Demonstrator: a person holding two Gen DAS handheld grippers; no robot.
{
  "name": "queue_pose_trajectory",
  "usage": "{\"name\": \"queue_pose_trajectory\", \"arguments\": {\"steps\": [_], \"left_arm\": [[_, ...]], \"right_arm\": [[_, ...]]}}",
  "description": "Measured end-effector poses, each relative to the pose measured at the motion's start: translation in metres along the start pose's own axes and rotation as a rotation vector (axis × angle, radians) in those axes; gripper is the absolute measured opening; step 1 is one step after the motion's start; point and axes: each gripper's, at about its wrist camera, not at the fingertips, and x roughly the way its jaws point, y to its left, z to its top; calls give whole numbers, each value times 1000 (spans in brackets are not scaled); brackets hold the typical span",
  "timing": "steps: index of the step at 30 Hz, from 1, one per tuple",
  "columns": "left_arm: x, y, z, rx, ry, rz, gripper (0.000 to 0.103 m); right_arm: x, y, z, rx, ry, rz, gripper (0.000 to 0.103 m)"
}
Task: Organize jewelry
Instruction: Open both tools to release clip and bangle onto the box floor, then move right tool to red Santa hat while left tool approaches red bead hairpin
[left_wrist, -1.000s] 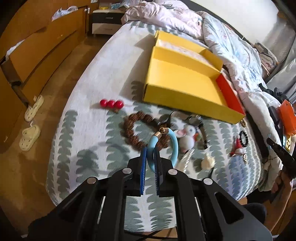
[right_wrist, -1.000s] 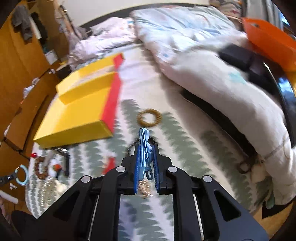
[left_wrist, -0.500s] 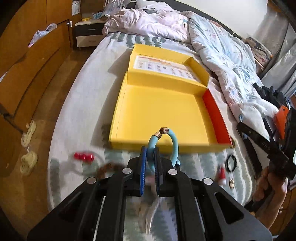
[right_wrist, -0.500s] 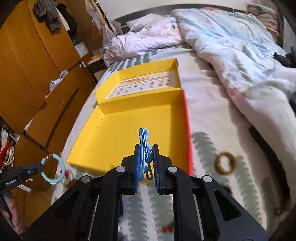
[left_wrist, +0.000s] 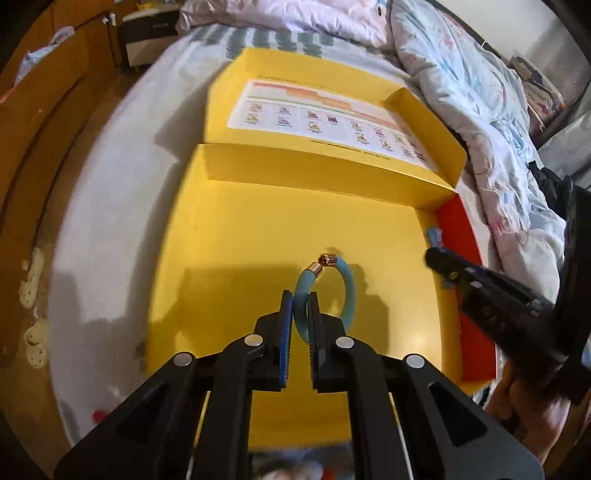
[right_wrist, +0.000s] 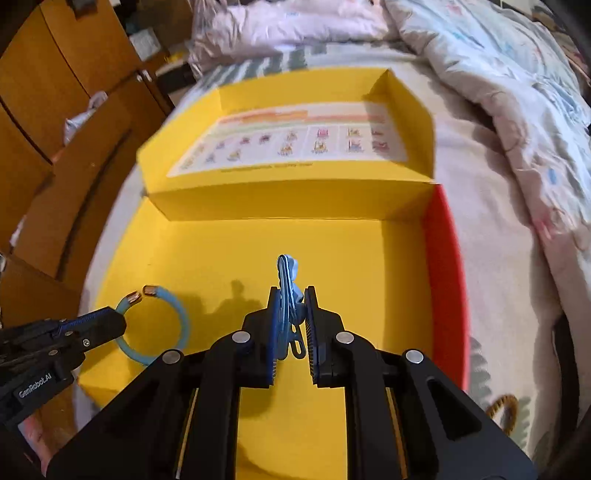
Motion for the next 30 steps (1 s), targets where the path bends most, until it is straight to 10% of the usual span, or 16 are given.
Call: {"name": "queue_pose_trajectory", "arguments": {"steps": [18, 23, 30], "left_arm": [[66, -14, 52, 32, 10, 38, 9], [53, -4, 51, -8, -49, 31, 53], [-21, -3, 11, 42, -152, 104, 63]], "right_arm": [[62, -9, 31, -3, 31, -14, 23], [49, -8, 33, -18, 6, -41, 26], [-46, -3, 28, -26, -119, -27, 50]]}}
